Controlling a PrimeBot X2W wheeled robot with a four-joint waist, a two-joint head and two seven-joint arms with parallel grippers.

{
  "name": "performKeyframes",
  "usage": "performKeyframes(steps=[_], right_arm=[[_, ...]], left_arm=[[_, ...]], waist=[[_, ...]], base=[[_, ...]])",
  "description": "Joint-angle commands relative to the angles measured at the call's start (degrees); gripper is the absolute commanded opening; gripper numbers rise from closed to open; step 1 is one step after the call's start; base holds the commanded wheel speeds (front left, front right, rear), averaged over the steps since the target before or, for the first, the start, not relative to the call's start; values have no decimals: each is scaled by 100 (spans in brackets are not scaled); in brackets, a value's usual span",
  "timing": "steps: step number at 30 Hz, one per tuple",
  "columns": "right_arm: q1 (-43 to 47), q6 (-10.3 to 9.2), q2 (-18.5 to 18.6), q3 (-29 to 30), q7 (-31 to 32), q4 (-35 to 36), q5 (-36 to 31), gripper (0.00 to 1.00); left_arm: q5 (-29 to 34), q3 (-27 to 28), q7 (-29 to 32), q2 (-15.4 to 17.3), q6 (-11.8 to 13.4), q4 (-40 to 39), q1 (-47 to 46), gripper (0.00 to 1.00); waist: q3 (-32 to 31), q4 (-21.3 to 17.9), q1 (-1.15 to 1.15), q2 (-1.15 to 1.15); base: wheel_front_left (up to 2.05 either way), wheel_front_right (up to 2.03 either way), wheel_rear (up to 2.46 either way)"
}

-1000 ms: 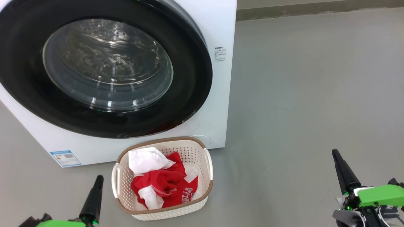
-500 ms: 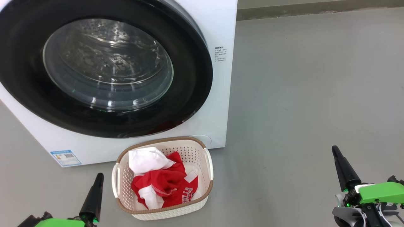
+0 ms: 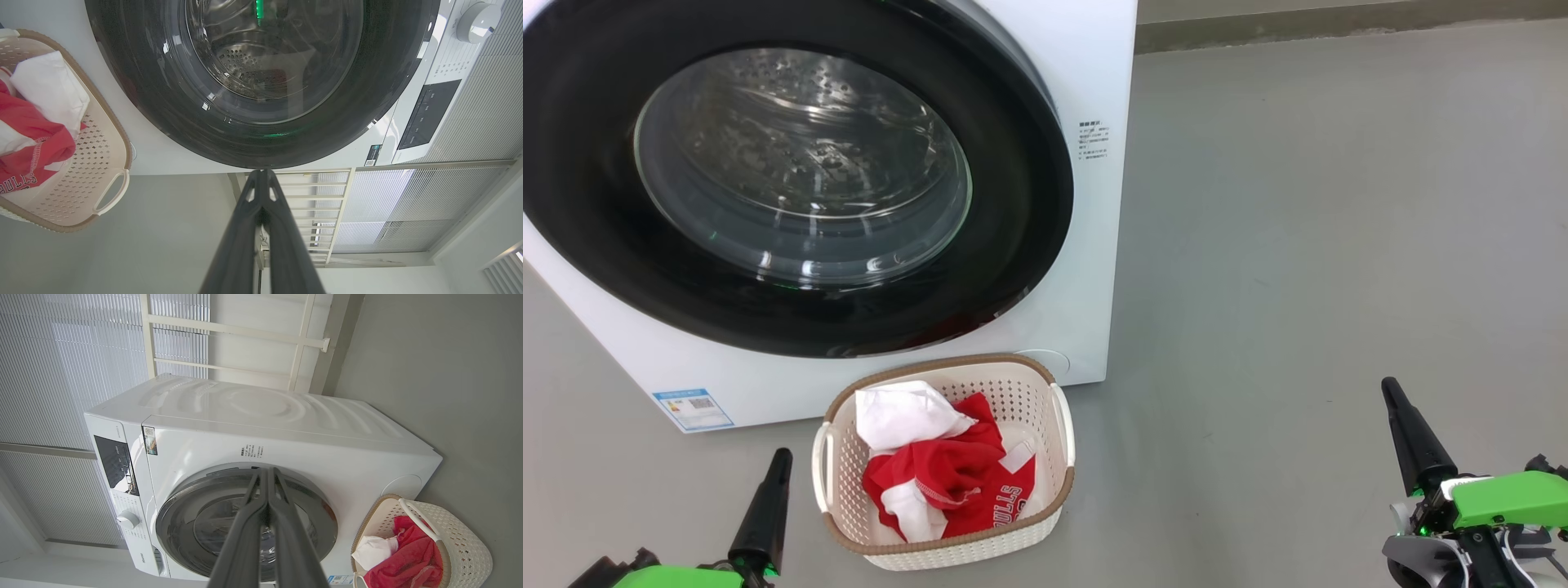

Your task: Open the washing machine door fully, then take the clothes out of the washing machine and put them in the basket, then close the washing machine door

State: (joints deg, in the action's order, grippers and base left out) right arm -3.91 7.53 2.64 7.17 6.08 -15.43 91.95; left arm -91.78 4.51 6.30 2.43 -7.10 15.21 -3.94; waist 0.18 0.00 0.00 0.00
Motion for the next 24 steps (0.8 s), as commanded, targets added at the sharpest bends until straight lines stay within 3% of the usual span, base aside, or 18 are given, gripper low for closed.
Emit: performKeyframes(steps=[1,24], right_arm=[[-227,-4,30,-68,38,141,23,0],[-227,-4,28,-65,41,141,21,0]], left_arm=[[-38,202,20,44,-39,-117,-225,0],[-39,202,19,44,-39,-117,-225,0]], waist=[[0,0,0,0],[0,0,0,0]], base=[[0,0,0],[0,0,0]])
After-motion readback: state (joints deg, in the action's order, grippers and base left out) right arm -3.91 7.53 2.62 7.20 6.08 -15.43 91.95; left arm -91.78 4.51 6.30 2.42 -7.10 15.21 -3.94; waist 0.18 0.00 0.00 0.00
